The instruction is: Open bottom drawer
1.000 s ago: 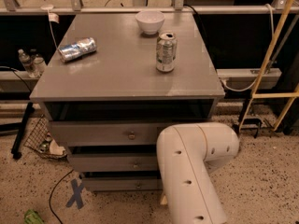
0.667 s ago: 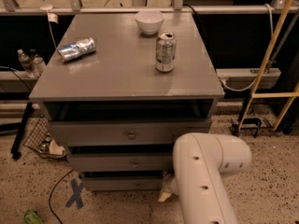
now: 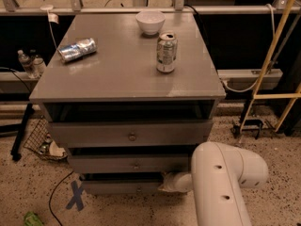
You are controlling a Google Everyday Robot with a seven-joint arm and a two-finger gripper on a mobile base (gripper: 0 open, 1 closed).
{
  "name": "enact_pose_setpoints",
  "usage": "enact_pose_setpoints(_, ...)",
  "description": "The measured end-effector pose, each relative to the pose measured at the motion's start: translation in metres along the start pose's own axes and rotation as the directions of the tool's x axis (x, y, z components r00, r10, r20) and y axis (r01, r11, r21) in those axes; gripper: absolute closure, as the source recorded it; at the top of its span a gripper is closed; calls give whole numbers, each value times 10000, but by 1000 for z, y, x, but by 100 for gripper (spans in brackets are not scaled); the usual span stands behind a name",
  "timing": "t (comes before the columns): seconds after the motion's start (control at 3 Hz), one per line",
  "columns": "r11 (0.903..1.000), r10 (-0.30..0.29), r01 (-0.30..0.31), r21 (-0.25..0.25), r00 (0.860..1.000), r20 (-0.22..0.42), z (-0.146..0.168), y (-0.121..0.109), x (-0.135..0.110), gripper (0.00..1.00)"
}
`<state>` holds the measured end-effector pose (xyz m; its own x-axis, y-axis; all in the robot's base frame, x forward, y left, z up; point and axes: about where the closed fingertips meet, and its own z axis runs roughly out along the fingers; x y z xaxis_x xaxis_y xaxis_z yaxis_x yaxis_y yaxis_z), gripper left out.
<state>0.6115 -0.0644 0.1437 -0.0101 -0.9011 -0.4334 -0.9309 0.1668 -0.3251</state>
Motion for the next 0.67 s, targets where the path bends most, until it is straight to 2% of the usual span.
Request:
enact_pose_setpoints(0.33,10000,2,-2,-15,10000,23,-3,-1,-2,88)
enact_pose_setpoints(0.67,10000,2,-2,-15,10000,23,-5,-1,-3,100)
